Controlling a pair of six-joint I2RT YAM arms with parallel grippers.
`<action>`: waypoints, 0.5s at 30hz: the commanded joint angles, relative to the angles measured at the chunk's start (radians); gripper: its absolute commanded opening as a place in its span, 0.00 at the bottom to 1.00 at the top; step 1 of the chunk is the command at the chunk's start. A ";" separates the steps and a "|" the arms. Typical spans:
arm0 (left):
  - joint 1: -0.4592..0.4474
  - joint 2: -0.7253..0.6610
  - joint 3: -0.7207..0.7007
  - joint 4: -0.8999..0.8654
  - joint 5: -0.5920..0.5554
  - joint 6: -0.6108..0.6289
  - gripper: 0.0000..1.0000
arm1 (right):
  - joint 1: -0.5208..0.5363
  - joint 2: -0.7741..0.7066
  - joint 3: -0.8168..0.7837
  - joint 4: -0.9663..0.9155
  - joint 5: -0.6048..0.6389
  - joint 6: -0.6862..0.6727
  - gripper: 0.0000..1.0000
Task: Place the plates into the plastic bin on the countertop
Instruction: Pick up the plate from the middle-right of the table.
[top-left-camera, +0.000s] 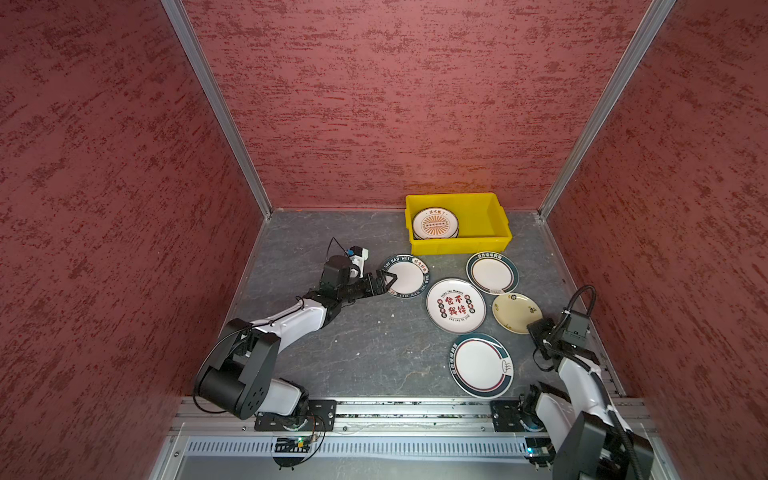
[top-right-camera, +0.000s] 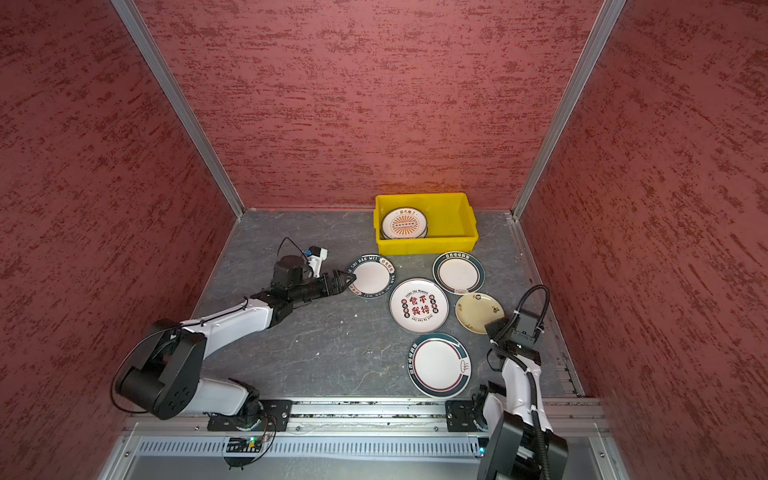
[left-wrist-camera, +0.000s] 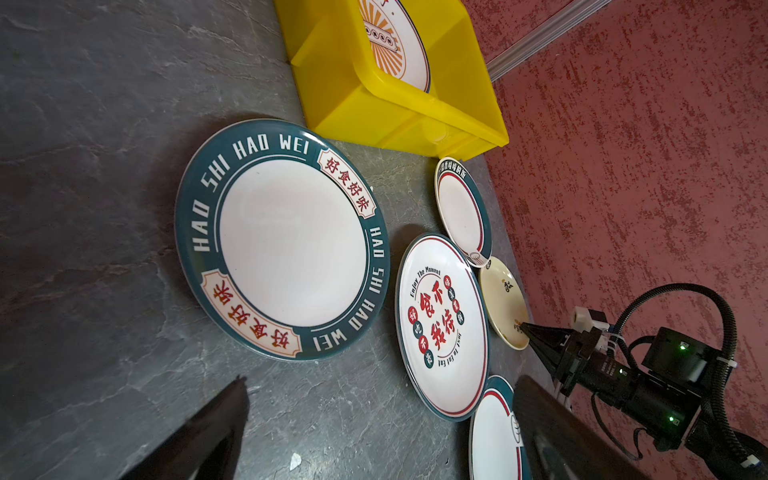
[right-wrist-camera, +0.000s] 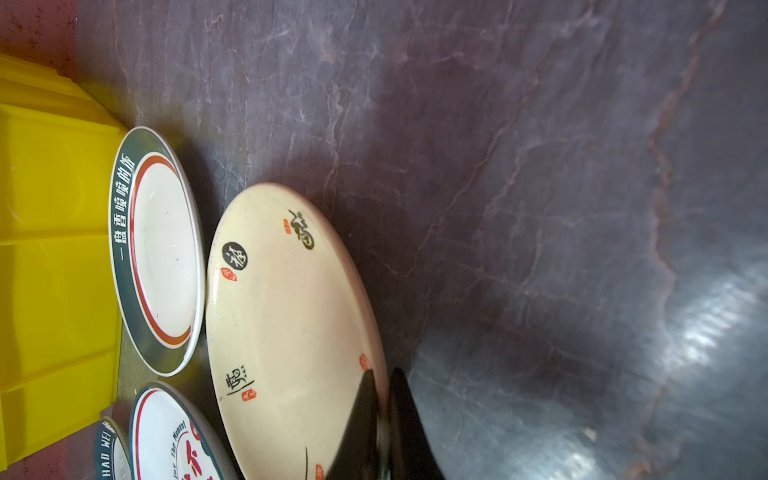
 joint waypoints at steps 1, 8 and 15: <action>0.003 0.016 0.016 0.016 -0.002 -0.003 0.99 | 0.001 -0.015 0.019 -0.059 0.016 -0.005 0.00; 0.004 0.006 0.011 0.020 -0.003 -0.003 0.99 | 0.001 -0.041 0.051 -0.102 0.029 -0.023 0.00; 0.004 0.006 0.007 0.029 0.001 -0.007 0.99 | 0.001 -0.085 0.165 -0.207 0.061 -0.036 0.00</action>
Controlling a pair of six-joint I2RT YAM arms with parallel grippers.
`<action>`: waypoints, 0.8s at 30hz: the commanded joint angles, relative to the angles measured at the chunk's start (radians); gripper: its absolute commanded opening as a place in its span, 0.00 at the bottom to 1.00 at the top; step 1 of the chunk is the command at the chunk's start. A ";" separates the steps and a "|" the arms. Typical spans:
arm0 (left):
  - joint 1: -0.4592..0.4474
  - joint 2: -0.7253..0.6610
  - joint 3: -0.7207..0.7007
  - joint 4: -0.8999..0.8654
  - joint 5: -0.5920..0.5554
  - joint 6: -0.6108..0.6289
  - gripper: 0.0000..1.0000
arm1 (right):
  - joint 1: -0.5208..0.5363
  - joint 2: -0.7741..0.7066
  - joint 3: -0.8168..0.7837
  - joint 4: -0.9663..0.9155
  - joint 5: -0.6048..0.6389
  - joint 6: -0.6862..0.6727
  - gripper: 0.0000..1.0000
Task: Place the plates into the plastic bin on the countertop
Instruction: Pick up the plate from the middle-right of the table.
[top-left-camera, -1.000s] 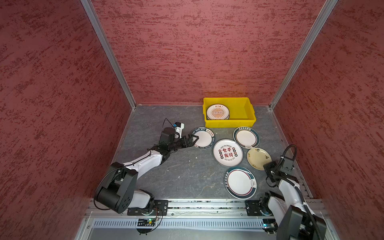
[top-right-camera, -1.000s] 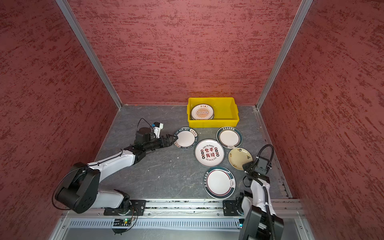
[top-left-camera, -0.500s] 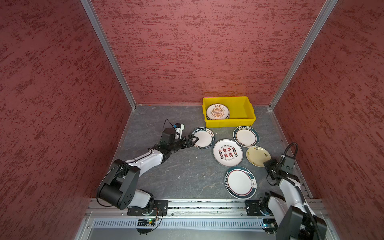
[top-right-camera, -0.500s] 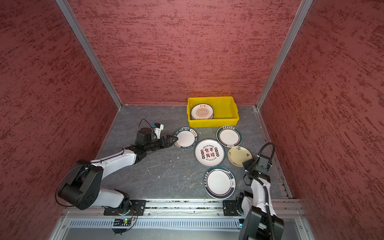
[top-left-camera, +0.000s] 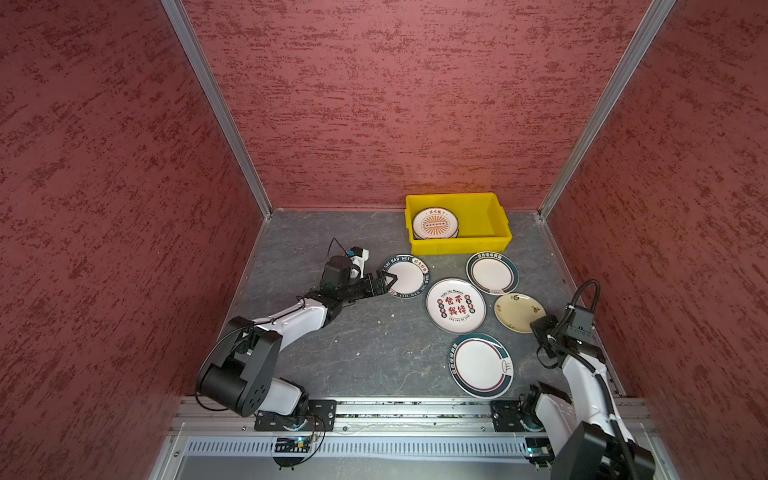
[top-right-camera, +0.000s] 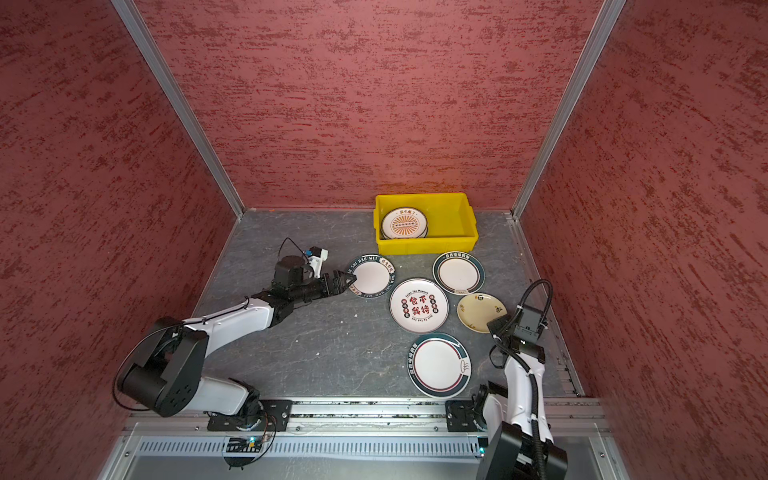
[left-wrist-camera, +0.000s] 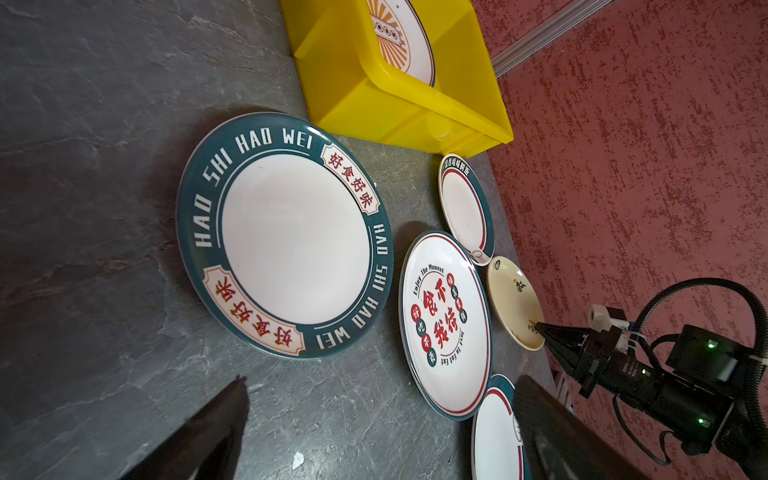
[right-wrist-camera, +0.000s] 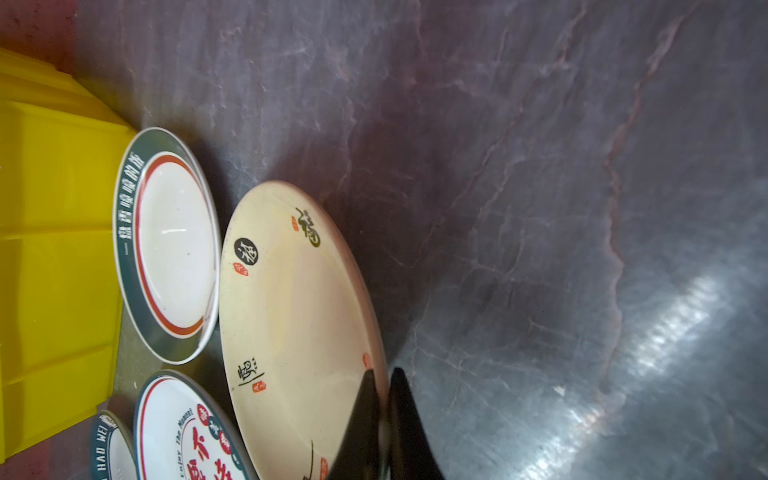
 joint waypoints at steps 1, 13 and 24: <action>0.004 -0.004 0.007 0.030 0.000 -0.006 0.99 | 0.000 -0.046 0.068 -0.055 0.051 -0.007 0.00; 0.006 -0.010 0.000 0.037 -0.003 -0.006 0.99 | 0.000 -0.066 0.179 -0.092 0.028 -0.060 0.00; 0.014 -0.012 -0.028 0.105 0.017 -0.028 0.99 | 0.013 -0.017 0.315 -0.006 -0.171 -0.018 0.00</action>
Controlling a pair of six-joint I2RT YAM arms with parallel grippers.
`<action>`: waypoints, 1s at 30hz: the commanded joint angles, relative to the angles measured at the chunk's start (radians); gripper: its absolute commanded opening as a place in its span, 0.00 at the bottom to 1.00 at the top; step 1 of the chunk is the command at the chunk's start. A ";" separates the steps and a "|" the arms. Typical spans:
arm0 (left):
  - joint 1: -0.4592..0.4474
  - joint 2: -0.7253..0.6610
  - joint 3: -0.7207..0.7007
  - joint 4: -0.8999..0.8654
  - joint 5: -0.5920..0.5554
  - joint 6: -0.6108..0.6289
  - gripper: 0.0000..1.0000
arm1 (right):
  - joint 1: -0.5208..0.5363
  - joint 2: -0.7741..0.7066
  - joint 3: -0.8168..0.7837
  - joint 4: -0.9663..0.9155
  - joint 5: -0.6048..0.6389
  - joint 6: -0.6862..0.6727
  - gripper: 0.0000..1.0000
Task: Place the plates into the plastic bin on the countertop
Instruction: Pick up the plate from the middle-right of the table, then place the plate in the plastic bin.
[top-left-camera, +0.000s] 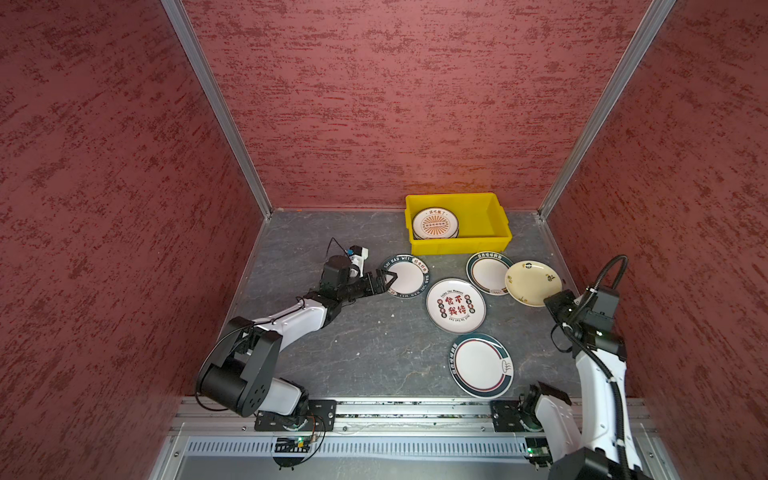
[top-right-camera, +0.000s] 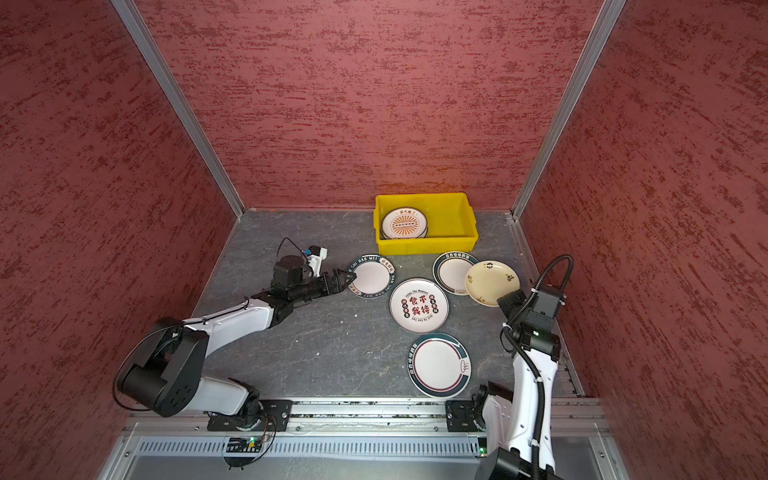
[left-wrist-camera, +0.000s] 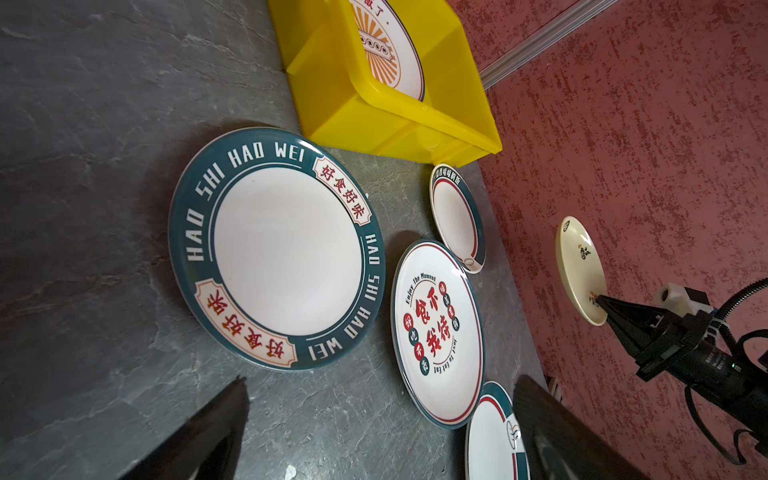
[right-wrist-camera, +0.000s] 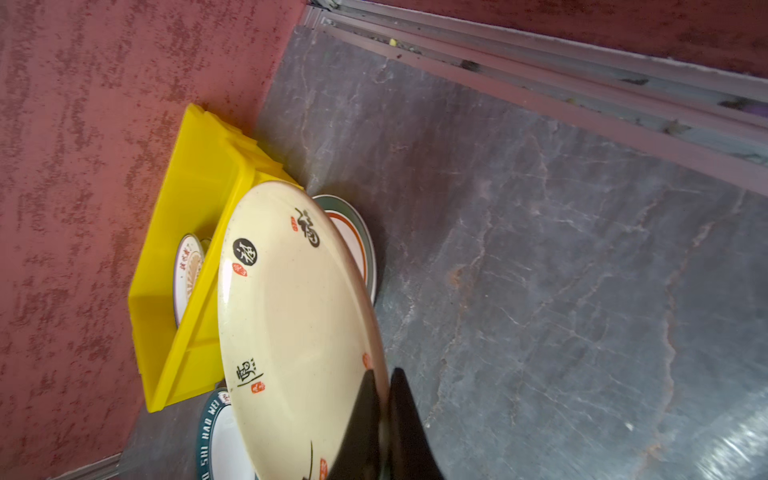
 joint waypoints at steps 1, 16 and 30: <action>0.009 -0.009 -0.019 0.057 0.014 -0.014 0.99 | 0.021 0.028 0.061 0.093 -0.115 0.028 0.00; 0.024 -0.036 -0.048 0.114 0.036 -0.037 0.99 | 0.336 0.390 0.329 0.346 -0.050 0.054 0.00; 0.027 -0.078 -0.092 0.237 0.069 -0.057 0.99 | 0.477 0.896 0.719 0.389 0.039 -0.049 0.00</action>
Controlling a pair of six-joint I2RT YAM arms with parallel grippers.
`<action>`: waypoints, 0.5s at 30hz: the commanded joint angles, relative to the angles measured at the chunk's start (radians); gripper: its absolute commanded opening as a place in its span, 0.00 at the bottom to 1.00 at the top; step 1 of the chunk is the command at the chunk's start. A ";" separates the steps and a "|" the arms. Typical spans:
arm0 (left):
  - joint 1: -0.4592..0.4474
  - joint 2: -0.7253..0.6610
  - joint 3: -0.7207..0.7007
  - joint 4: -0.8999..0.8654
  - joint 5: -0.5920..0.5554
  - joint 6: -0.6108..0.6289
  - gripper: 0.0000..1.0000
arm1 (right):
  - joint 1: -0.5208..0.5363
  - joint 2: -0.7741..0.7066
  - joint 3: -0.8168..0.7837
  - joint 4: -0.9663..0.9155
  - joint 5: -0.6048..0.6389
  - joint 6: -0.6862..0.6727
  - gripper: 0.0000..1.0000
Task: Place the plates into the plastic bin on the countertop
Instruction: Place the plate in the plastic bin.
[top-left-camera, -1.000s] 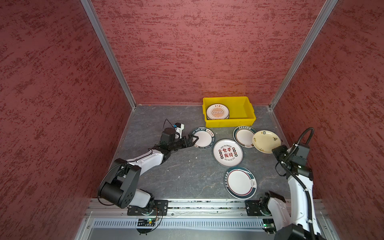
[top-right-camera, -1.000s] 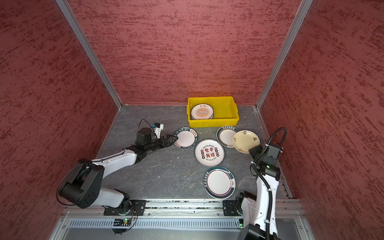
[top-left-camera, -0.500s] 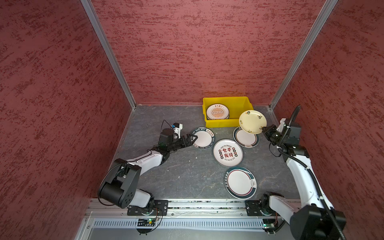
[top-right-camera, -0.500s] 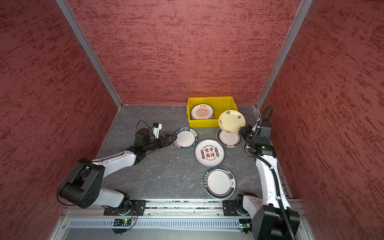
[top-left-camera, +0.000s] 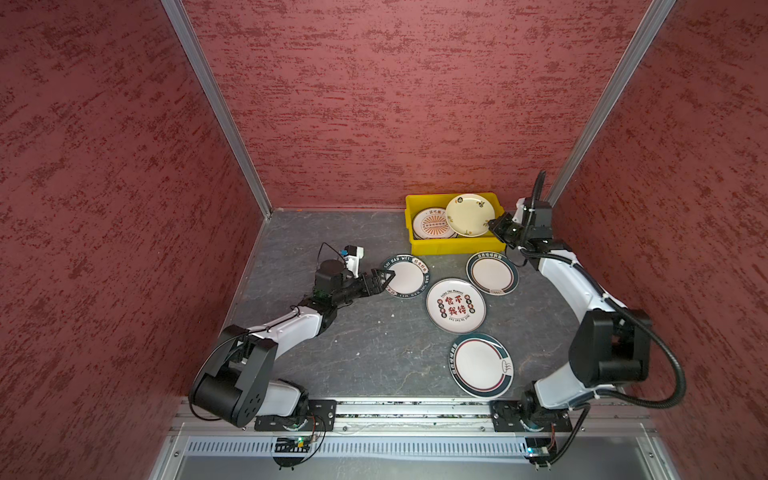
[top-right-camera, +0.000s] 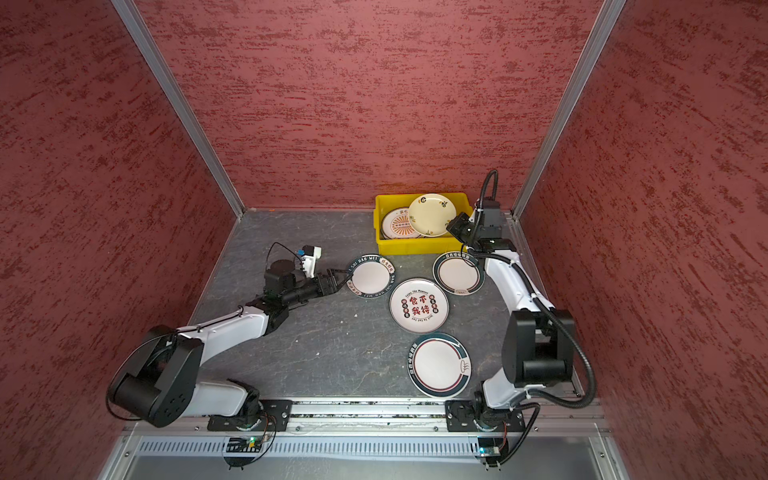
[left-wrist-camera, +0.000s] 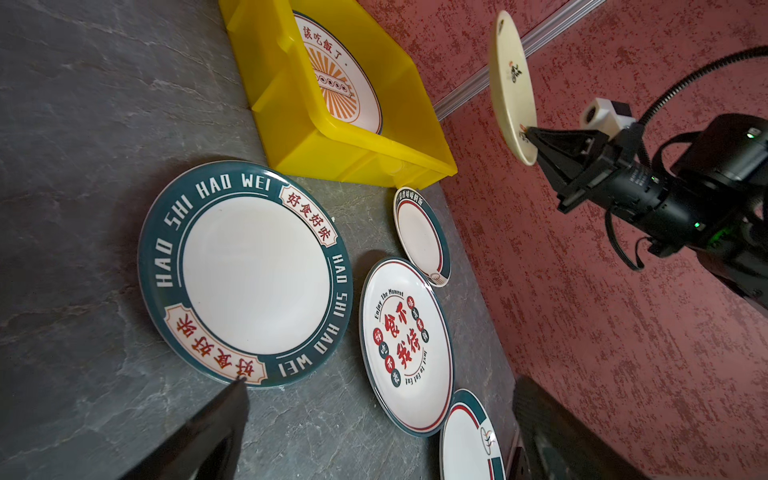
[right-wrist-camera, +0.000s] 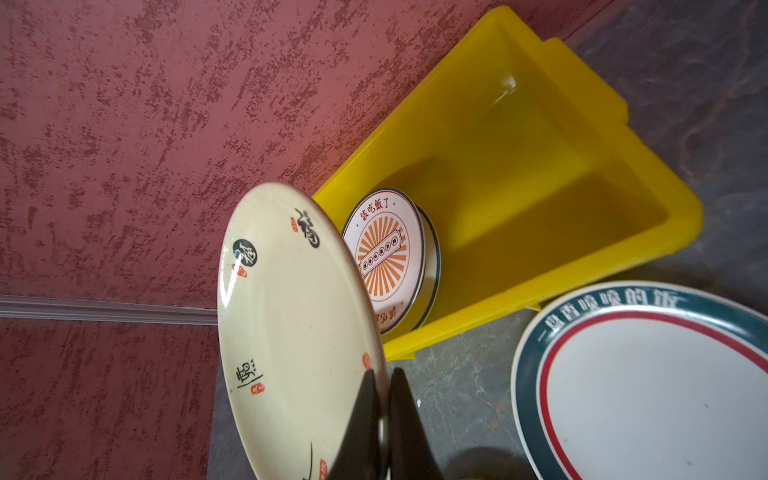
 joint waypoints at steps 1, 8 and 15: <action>0.005 -0.023 -0.013 0.067 0.016 -0.006 0.99 | 0.020 0.096 0.102 0.029 0.076 -0.046 0.00; 0.010 -0.016 -0.015 0.064 0.012 -0.001 0.99 | 0.052 0.370 0.413 -0.135 0.200 -0.146 0.00; 0.021 -0.020 -0.022 0.065 0.003 0.000 0.99 | 0.116 0.528 0.592 -0.218 0.247 -0.178 0.00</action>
